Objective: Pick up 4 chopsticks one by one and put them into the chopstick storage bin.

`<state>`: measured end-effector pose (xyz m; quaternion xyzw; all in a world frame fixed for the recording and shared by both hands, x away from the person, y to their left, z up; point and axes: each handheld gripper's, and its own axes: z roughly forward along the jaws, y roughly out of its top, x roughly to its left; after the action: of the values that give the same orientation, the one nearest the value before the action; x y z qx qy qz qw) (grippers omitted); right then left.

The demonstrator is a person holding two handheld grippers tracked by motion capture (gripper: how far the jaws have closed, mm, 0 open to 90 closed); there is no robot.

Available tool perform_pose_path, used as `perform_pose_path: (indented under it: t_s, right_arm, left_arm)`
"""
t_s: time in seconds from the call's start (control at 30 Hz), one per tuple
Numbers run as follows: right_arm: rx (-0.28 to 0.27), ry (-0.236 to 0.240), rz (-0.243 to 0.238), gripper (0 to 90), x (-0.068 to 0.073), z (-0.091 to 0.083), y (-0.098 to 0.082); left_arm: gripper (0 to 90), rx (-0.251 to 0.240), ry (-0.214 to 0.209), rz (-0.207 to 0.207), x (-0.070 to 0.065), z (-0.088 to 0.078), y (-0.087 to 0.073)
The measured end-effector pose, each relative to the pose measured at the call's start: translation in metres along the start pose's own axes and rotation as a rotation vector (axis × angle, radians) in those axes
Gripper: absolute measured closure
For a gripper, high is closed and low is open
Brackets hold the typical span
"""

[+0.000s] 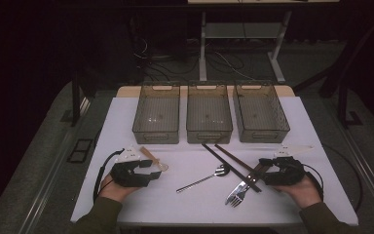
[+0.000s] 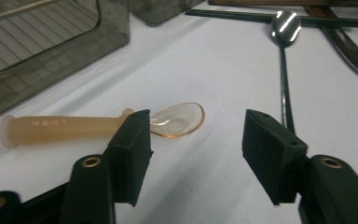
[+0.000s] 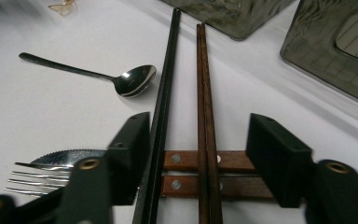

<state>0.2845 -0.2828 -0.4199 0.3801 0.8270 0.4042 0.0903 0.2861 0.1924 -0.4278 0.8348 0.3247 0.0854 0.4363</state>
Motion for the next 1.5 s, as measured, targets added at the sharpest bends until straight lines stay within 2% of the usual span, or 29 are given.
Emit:
perform_pose_path:
  t_s: [0.03,0.1,0.13,0.23,0.27,0.5,0.57,0.73,1.07,1.5]
  right_arm:
    - [0.007,-0.002,-0.01,50.2,-0.003,0.002,0.003]
    - [0.017,-0.001,-0.011,52.4,-0.004,0.003,0.005]
    - [0.028,0.004,-0.007,57.0,-0.006,0.006,0.007]
    - [0.044,0.001,-0.006,61.0,-0.009,0.008,0.01]
    - [0.05,0.003,-0.006,65.7,-0.012,0.011,0.012]
    - [0.095,0.004,-0.034,77.5,-0.013,0.018,0.015]
    - [0.114,-0.009,-0.038,78.7,-0.013,0.018,0.014]
    - [0.118,-0.009,-0.053,79.2,-0.012,0.022,0.012]
    - [0.135,-0.005,-0.05,81.0,-0.012,0.028,0.01]
    - [0.155,-0.027,-0.056,82.4,-0.016,0.037,0.012]
  left_arm:
    - [35.3,-0.005,-0.002,-0.003,-0.001,0.0,-0.001]
    - [33.9,-0.007,-0.016,-0.003,-0.003,0.0,-0.003]
    - [29.2,-0.006,-0.018,-0.006,-0.005,0.001,-0.004]
    - [24.8,0.004,-0.023,0.006,-0.009,0.002,-0.006]
    - [20.7,0.003,-0.026,0.003,-0.011,0.003,-0.006]
    - [13.6,0.007,-0.038,0.027,-0.017,0.006,-0.006]
    - [12.9,0.007,-0.04,0.03,-0.017,0.007,-0.006]
    - [11.6,0.003,-0.043,0.031,-0.018,0.007,-0.006]
    - [11.7,0.009,-0.05,0.031,-0.019,0.009,-0.006]
    - [11.8,0.014,-0.055,0.04,-0.019,0.01,-0.006]
